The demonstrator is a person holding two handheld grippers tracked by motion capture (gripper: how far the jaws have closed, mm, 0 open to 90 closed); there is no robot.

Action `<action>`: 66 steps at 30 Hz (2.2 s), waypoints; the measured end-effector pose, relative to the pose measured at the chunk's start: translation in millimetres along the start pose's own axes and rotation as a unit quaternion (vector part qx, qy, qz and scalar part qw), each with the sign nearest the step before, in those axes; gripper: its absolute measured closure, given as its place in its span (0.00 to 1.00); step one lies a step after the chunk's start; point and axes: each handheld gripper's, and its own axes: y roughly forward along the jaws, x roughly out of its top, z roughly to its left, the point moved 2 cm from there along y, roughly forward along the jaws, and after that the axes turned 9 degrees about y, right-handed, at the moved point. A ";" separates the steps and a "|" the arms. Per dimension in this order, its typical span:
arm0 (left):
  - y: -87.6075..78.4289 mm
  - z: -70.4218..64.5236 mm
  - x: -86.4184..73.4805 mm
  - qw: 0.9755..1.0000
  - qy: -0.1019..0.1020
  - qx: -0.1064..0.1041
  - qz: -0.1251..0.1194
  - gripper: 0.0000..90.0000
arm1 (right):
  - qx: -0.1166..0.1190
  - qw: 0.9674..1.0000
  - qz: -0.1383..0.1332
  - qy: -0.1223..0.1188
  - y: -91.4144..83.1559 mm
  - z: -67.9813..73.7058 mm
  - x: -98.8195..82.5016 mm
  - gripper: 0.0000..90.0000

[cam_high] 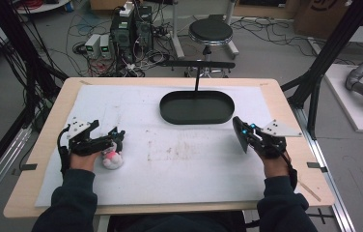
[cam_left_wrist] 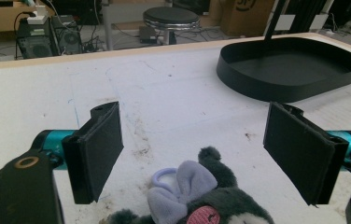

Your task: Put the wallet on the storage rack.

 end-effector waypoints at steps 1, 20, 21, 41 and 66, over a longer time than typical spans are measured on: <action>0.1 0.0 0.0 1.000 0.000 0.000 0.000 0.22 | 0.002 1.000 -0.001 0.010 -1.1 -1.8 -0.1 0.96; 0.2 0.2 -0.3 1.000 -0.002 -0.002 0.001 0.22 | -0.024 0.995 0.015 0.092 -1.3 -28.5 -9.4 0.92; 0.2 0.2 -0.3 1.000 -0.001 -0.001 0.001 0.22 | -0.026 0.994 0.015 0.102 -1.6 -32.6 -11.4 0.90; -0.1 1.4 -0.6 1.000 -0.004 0.000 0.000 0.22 | -0.078 0.993 -0.007 0.090 0.6 -22.3 -15.1 0.20; 0.3 1.6 -0.9 1.000 -0.001 0.003 0.002 0.22 | -0.068 0.993 0.052 0.082 9.4 -21.7 -16.1 0.86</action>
